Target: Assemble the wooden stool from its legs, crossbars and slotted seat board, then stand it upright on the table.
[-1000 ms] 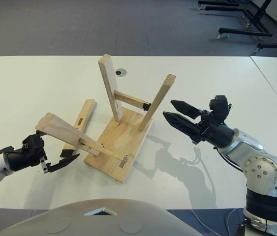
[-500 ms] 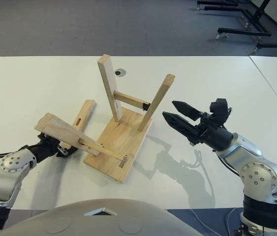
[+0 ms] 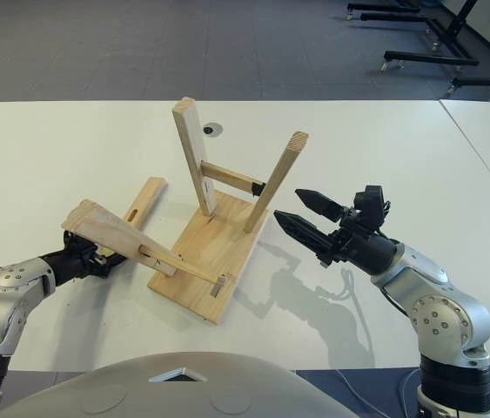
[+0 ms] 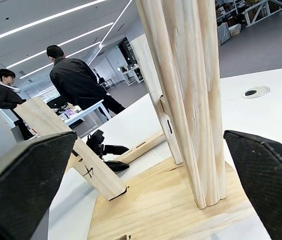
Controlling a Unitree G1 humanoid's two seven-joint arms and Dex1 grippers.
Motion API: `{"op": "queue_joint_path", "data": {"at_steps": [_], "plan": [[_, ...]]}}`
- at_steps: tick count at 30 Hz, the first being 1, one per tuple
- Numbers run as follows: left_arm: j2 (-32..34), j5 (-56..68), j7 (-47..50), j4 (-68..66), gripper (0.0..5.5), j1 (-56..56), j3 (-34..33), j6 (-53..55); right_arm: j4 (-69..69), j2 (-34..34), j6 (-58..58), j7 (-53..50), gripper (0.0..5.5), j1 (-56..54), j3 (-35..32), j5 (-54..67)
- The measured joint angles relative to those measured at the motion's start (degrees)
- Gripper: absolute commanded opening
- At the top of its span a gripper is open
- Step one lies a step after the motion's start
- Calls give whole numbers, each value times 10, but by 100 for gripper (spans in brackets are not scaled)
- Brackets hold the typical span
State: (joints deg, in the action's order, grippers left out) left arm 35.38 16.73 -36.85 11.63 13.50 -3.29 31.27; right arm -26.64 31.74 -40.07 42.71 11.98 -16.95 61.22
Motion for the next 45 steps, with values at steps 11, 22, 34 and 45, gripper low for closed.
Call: {"op": "queue_joint_path", "data": {"at_steps": [11,22,34,45], "plan": [[8,7,-12,-49,206,-19,2,-40,2,-3,14,0,540,0,10,-16],[-32,65,-1,-76,206,-33,-90,-93,26,-3,-6,-13,540,-17,-108,174],[5,458,-117,204,206,-255,-115,11,-45,-6,20,-150,540,-266,-28,334],[5,512,-149,215,206,-291,-49,54,-59,-98,40,-162,540,-316,104,269]]}}
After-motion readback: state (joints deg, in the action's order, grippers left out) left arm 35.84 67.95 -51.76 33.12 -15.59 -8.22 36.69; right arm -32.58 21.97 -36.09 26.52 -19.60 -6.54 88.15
